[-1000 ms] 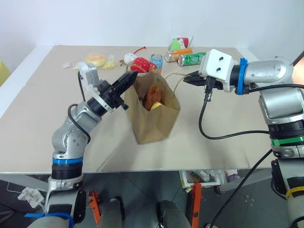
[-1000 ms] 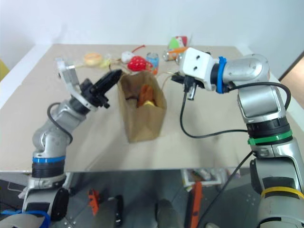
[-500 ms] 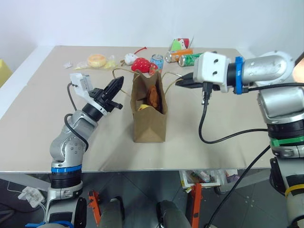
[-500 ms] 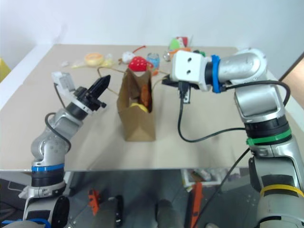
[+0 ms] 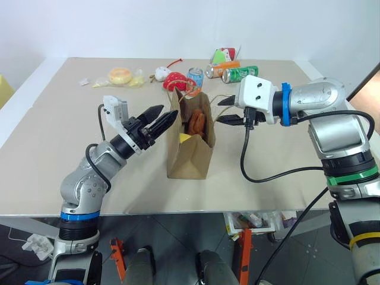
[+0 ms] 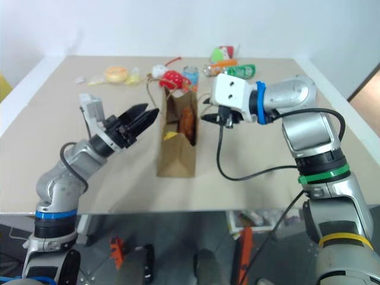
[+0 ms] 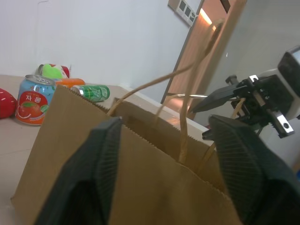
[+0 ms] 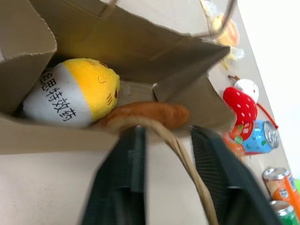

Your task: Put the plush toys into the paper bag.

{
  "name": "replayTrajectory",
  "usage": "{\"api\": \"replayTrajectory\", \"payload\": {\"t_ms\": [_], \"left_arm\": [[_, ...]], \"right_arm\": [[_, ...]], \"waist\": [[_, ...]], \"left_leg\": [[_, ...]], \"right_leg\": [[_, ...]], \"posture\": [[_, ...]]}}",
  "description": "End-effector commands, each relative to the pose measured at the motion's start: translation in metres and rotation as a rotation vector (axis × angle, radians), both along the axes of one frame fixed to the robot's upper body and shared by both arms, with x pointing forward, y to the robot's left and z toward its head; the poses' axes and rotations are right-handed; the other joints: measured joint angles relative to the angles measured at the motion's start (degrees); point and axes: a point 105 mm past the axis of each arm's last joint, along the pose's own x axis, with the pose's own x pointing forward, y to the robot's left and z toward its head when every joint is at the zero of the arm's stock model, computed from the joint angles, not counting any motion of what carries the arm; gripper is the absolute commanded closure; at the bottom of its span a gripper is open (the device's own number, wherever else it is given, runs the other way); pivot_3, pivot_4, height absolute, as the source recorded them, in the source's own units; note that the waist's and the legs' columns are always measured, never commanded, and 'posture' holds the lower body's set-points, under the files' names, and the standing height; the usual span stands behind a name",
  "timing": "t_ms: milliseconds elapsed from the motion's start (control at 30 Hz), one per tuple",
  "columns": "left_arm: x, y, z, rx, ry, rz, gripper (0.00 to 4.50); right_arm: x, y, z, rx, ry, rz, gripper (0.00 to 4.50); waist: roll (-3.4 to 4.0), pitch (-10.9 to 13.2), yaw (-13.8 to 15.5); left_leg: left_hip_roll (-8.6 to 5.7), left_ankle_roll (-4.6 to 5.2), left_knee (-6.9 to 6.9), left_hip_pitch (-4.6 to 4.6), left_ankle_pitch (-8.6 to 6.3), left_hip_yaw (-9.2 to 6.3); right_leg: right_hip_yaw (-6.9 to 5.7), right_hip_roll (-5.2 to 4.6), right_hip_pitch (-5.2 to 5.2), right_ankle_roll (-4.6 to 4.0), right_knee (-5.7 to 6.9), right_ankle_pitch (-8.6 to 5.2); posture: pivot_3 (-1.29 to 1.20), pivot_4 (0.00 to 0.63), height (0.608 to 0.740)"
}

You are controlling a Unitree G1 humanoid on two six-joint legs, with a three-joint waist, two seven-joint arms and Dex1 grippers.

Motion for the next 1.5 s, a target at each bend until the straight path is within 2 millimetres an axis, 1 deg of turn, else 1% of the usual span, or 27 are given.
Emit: {"api": "replayTrajectory", "payload": {"t_ms": [33, 167, 267, 367, 533, 633, 800, 900, 1033, 1133, 1167, 1267, 1333, 1433, 1500], "left_arm": [[-0.01, 0.007, 0.025, -0.095, -0.05, -0.059, 0.02], [-0.023, 0.009, 0.029, -0.145, -0.006, -0.193, 0.02], [-0.033, 0.009, 0.02, -0.102, 0.062, -0.304, 0.02], [-0.04, 0.012, 0.016, -0.071, 0.1, -0.367, 0.02], [-0.044, 0.018, 0.014, -0.051, 0.137, -0.403, 0.02], [-0.043, 0.022, 0.012, -0.049, 0.152, -0.394, 0.02], [-0.04, 0.022, 0.005, -0.049, 0.174, -0.376, 0.02], [-0.041, 0.024, 0.001, -0.053, 0.186, -0.369, 0.02], [-0.043, 0.034, -0.004, -0.049, 0.203, -0.336, 0.02], [-0.045, 0.046, -0.008, -0.023, 0.208, -0.304, 0.02], [-0.046, 0.049, -0.007, -0.02, 0.209, -0.302, 0.02], [-0.051, 0.054, -0.005, -0.009, 0.193, -0.309, 0.02], [-0.054, 0.057, -0.001, -0.022, 0.182, -0.32, 0.02], [-0.057, 0.06, 0.003, -0.045, 0.174, -0.335, 0.02], [-0.062, 0.06, 0.001, -0.04, 0.174, -0.347, 0.0]], "right_arm": [[-0.004, -0.006, 0.02, 0.035, -0.043, 0.005, 2.07], [-0.005, -0.009, 0.026, 0.073, -0.041, 0.007, 2.07], [-0.003, -0.014, 0.027, 0.07, -0.052, -0.01, 2.07], [-0.002, -0.018, 0.03, 0.07, -0.069, -0.024, 2.07], [-0.003, -0.024, 0.043, 0.077, -0.111, -0.04, 2.07], [-0.005, -0.029, 0.05, 0.083, -0.129, -0.051, 2.07], [-0.009, -0.025, 0.046, 0.114, -0.102, -0.025, 2.07], [-0.01, -0.028, 0.046, 0.137, -0.083, -0.029, 2.07], [-0.014, -0.045, 0.048, 0.15, -0.054, -0.06, 2.07], [-0.012, -0.069, 0.045, 0.136, -0.038, -0.139, 2.07], [-0.01, -0.078, 0.046, 0.148, -0.041, -0.177, 2.07], [-0.011, -0.099, 0.051, 0.211, -0.026, -0.242, 2.07], [-0.014, -0.115, 0.032, 0.193, 0.055, -0.294, 2.07], [-0.02, -0.121, 0.005, 0.166, 0.163, -0.31, 2.07], [-0.023, -0.117, -0.022, 0.183, 0.256, -0.309, 2.66]], "waist": [[0.0, 0.0, 0.0], [0.0, 0.0, 0.0], [0.0, 0.0, 0.0], [0.0, 0.0, 0.0], [0.0, 0.0, 0.0], [0.0, 0.0, 0.0], [0.0, 0.0, 0.0], [0.0, 0.0, 0.0], [0.0, 0.0, 0.0], [0.0, 0.0, 0.0], [0.0, 0.0, 0.0], [-0.01, 0.0, 0.0], [0.0, 0.0, 0.0], [-0.03, 0.0, 0.1], [-0.02, 0.0, 0.1]], "left_leg": [[0.0, 0.0, 0.0, 0.0, 0.0, 0.0], [0.01, 0.0, -0.01, 0.0, 0.0, 0.0], [0.0, 0.0, -0.01, 0.0, 0.0, -0.01], [0.01, 0.0, -0.01, 0.0, 0.0, -0.01], [0.01, 0.0, 0.0, 0.0, 0.0, -0.01], [0.01, 0.0, 0.0, 0.0, 0.0, -0.01], [0.01, 0.0, 0.0, 0.0, 0.0, -0.01], [0.01, 0.0, -0.01, 0.0, 0.0, -0.01], [0.01, 0.0, -0.01, 0.0, 0.0, 0.0], [0.01, 0.0, -0.02, -0.01, 0.0, -0.01], [0.01, -0.01, -0.02, -0.01, -0.01, 0.0], [0.0, -0.03, -0.01, 0.0, -0.02, 0.03], [0.0, -0.03, 0.0, 0.0, -0.02, 0.06], [0.0, -0.05, 0.0, 0.01, -0.03, 0.04], [0.0, -0.04, 0.0, 0.01, -0.04, 0.06]], "right_leg": [[0.0, 0.01, 0.0, 0.01, 0.0, 0.0], [-0.01, 0.01, 0.0, 0.08, 0.0, 0.02], [-0.01, 0.01, 0.0, 0.1, 0.0, 0.02], [-0.01, 0.02, 0.0, 0.09, 0.01, 0.02], [-0.02, 0.01, -0.01, -0.03, 0.01, -0.03], [-0.02, 0.0, -0.01, -0.04, 0.0, -0.03], [-0.02, -0.01, -0.01, -0.06, 0.0, -0.06], [-0.02, 0.0, -0.02, -0.07, 0.01, -0.05], [-0.02, -0.01, -0.02, -0.08, 0.01, -0.06], [-0.02, -0.03, -0.03, -0.1, 0.01, -0.08], [-0.02, -0.03, -0.03, -0.11, 0.0, -0.09], [-0.04, -0.09, -0.03, -0.14, 0.0, -0.1], [-0.03, -0.11, -0.06, -0.17, 0.0, -0.09], [-0.07, -0.13, -0.02, -0.18, -0.01, -0.13], [-0.07, -0.15, -0.03, -0.19, -0.01, -0.14]], "posture": [[0.0, 0.15, 0.74], [0.0, 0.15, 0.74], [0.0, 0.15, 0.74], [0.0, 0.15, 0.74], [0.0, 0.15, 0.74], [0.0, 0.15, 0.74], [0.0, 0.15, 0.74], [0.0, 0.15, 0.74], [0.0, 0.15, 0.74], [0.0, 0.15, 0.74], [0.0, 0.15, 0.74], [0.0, 0.15, 0.74], [0.0, 0.15, 0.74], [0.0, 0.15, 0.74], [0.0, 0.15, 0.74]]}}
